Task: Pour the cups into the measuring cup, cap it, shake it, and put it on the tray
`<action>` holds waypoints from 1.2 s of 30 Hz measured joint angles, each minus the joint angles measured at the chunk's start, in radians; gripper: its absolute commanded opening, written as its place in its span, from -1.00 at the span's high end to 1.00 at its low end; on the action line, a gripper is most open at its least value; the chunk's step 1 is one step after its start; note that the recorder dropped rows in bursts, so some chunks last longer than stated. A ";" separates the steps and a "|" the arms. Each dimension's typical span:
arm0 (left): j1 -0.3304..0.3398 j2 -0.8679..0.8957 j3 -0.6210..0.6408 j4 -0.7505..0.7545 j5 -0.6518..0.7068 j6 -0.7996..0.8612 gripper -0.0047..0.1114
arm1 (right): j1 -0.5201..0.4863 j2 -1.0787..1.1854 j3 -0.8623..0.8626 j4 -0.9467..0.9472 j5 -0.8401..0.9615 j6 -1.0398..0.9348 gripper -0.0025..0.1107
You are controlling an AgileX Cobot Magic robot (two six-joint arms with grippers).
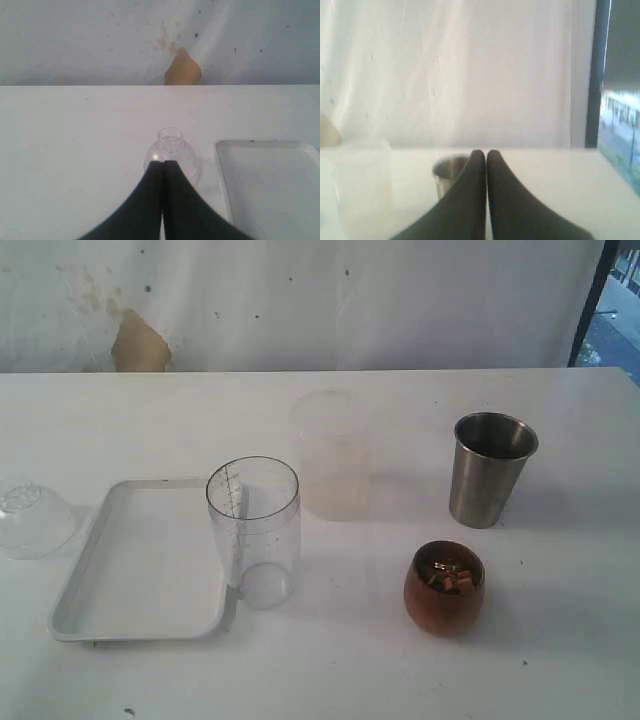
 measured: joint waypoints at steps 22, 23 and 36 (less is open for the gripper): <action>0.000 0.000 0.000 0.000 0.000 0.000 0.92 | 0.000 0.040 0.000 -0.054 -0.280 0.227 -0.89; 0.000 0.000 0.000 0.000 0.000 0.000 0.92 | 0.000 0.060 0.000 -0.060 -0.272 0.231 -0.88; 0.000 0.000 0.000 0.000 0.000 0.000 0.92 | 0.000 0.556 0.000 -0.487 -0.459 0.457 -0.88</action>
